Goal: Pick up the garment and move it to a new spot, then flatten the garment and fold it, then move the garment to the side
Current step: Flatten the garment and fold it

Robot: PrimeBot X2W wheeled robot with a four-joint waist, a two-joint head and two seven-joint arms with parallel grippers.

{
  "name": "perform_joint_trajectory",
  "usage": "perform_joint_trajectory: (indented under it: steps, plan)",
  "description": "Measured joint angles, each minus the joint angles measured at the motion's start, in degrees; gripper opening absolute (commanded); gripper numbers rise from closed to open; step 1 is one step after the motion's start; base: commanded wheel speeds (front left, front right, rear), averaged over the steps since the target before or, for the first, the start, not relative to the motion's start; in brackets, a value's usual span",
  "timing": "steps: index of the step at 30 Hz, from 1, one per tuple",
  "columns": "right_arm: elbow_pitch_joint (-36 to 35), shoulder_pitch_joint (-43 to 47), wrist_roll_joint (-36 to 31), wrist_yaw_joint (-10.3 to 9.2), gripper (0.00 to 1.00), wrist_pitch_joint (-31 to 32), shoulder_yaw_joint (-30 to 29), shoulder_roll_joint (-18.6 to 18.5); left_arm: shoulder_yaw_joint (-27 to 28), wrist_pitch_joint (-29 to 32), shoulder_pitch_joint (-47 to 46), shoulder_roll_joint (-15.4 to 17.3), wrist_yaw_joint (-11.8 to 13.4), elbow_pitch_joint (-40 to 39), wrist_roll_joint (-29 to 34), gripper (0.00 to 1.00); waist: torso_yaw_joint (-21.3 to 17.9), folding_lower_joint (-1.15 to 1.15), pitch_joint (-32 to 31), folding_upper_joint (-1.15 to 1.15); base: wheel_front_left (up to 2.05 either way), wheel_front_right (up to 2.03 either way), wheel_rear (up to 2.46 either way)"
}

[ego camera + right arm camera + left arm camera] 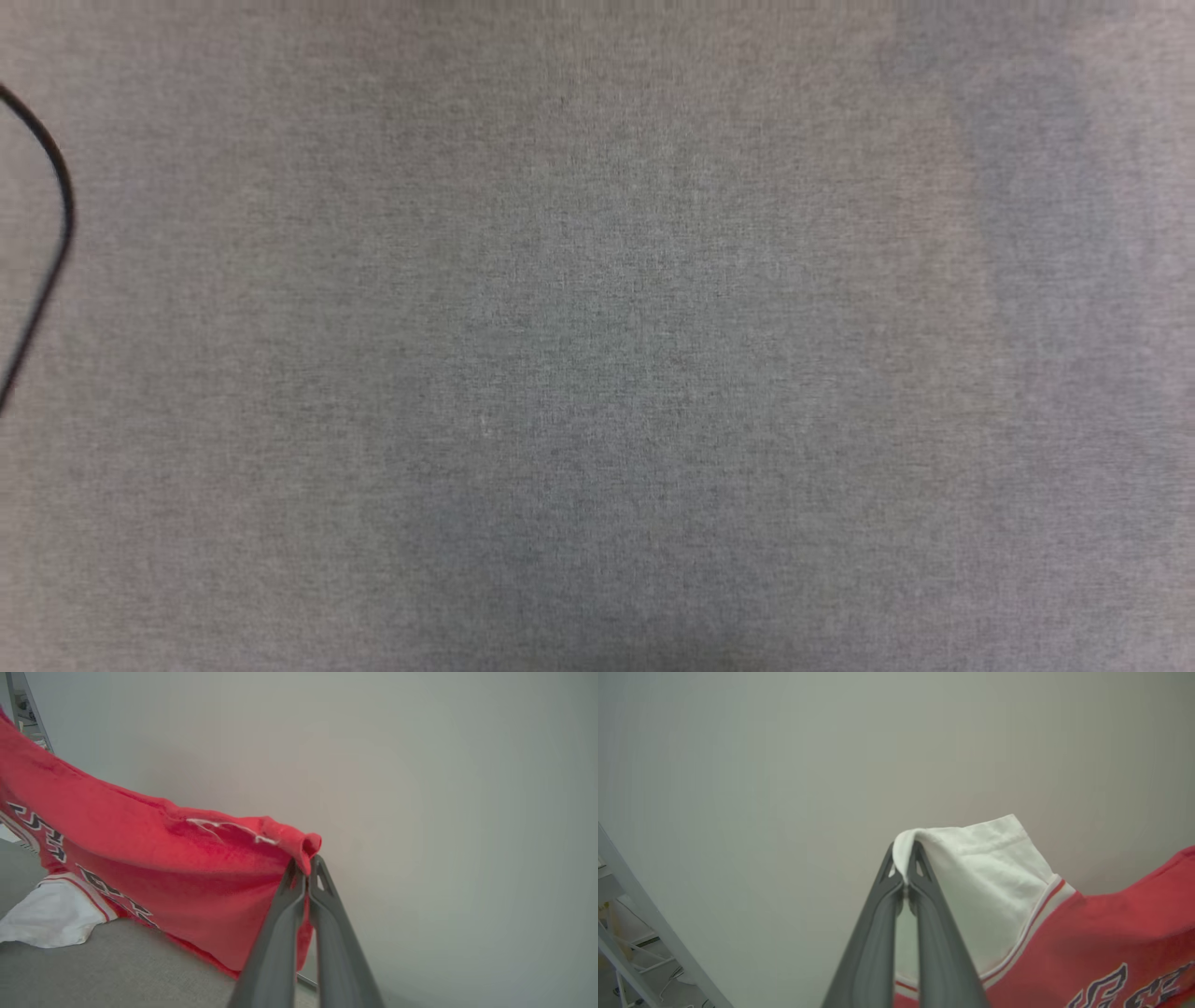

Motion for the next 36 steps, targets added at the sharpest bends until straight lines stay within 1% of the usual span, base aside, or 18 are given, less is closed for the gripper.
perform_joint_trajectory:
  steps: [2,7,10,12,16,19,24,28,30,34,36]
  plan:
    - [-0.77,3.20,1.49,0.00,0.00,-0.57,2.08,-0.44,0.01,-0.35,4.79,0.51,0.26,-2.35,-0.34,0.00,0.12,0.00,-1.47,0.00,0.00,0.00,0.00]
    - [-3.41,11.10,4.66,0.00,0.00,-2.70,6.38,-2.25,0.47,-0.48,17.68,2.38,3.37,-10.14,-1.51,0.00,0.52,-0.01,-5.08,0.00,0.00,0.00,0.00]
    - [-5.50,16.50,6.52,0.00,0.00,-3.69,8.71,-4.05,0.92,-0.47,27.02,4.15,5.92,-15.72,-2.53,0.00,0.83,-0.01,-7.38,0.00,0.00,0.00,0.00]
    - [-7.38,20.78,7.84,0.01,0.00,-4.56,10.25,-5.53,1.23,-0.48,34.43,5.46,8.32,-19.76,-3.99,0.00,1.06,-0.01,-9.09,0.00,0.00,0.00,0.00]
    - [-10.88,28.48,9.53,0.01,0.00,-5.28,12.79,-8.48,1.18,-0.31,47.53,7.58,12.15,-26.79,-5.97,0.00,1.55,-0.01,-12.20,0.00,0.00,0.00,0.00]
    - [-13.22,34.60,10.70,0.00,0.00,-5.77,13.93,-10.37,0.91,0.21,58.13,9.13,15.92,-32.27,-7.94,0.00,1.89,-0.01,-14.78,0.00,0.00,0.00,0.00]
    - [-15.80,44.14,12.27,0.00,0.00,-6.37,14.32,-12.41,0.92,0.94,71.92,10.63,21.28,-39.42,-11.21,0.00,2.28,-0.01,-18.55,0.00,0.00,0.00,0.00]
    - [-18.59,52.95,13.56,0.00,0.00,-6.42,14.14,-14.17,-0.26,2.20,80.64,11.06,23.79,-43.70,-13.48,0.00,2.73,-0.01,-21.41,0.00,0.00,0.00,0.00]
    - [-19.37,56.89,14.54,0.00,0.00,-6.65,12.85,-14.68,-0.62,2.61,84.37,11.11,25.22,-45.13,-14.67,0.00,2.97,-0.01,-22.58,0.00,0.00,0.00,0.00]
    - [-21.14,64.57,14.89,0.00,0.00,-6.61,10.96,-15.92,-1.55,3.48,91.30,10.88,26.63,-47.09,-17.83,0.00,3.41,-0.01,-24.88,0.00,0.00,0.00,0.00]
    - [-21.96,68.10,14.88,0.00,0.00,-6.58,9.70,-16.46,-1.74,3.99,93.95,10.96,26.86,-47.38,-19.12,0.00,3.58,-0.02,-25.89,0.00,0.00,0.00,0.00]
